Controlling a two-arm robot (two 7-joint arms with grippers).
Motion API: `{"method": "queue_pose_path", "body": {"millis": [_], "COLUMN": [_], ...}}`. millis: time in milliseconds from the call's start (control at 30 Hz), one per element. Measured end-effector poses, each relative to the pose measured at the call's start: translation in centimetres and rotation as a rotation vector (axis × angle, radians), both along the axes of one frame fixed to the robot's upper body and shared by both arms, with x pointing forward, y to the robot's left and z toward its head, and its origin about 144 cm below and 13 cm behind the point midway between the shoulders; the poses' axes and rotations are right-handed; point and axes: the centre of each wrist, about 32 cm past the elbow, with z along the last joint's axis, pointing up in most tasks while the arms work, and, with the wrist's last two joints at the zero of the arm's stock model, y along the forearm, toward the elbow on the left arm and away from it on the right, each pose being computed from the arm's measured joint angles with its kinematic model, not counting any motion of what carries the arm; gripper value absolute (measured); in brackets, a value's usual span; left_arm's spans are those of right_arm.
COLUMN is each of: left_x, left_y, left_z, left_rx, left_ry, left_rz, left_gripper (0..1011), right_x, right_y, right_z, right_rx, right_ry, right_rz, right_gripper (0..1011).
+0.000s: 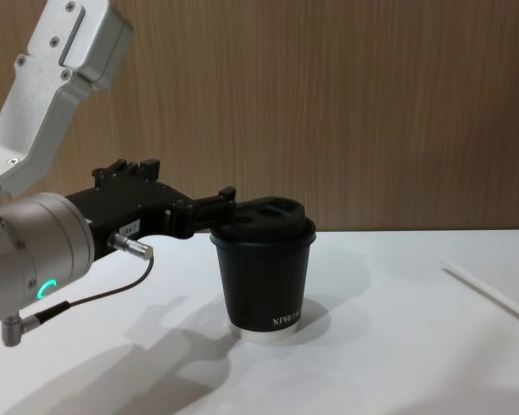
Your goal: Pick up the straw with one hand, pass it to the other hand, and insert it into the cup.
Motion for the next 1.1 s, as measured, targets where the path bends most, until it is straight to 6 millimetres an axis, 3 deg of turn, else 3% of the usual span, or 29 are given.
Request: {"method": "queue_pose_path", "body": {"millis": [600, 1100], "left_x": [0.0, 0.0], "left_y": [0.0, 0.0], "left_z": [0.0, 0.0], "left_rx": [0.000, 0.000], "left_ry": [0.000, 0.000], "left_rz": [0.000, 0.000], "left_gripper": [1003, 1003], "right_x": [0.3, 1.4], "right_y": [0.6, 0.8], "right_z": [1.5, 3.8], "right_rx": [0.057, 0.147], "right_ry": [-0.148, -0.361], "right_rz": [0.059, 0.220], "right_gripper": [0, 0]}}
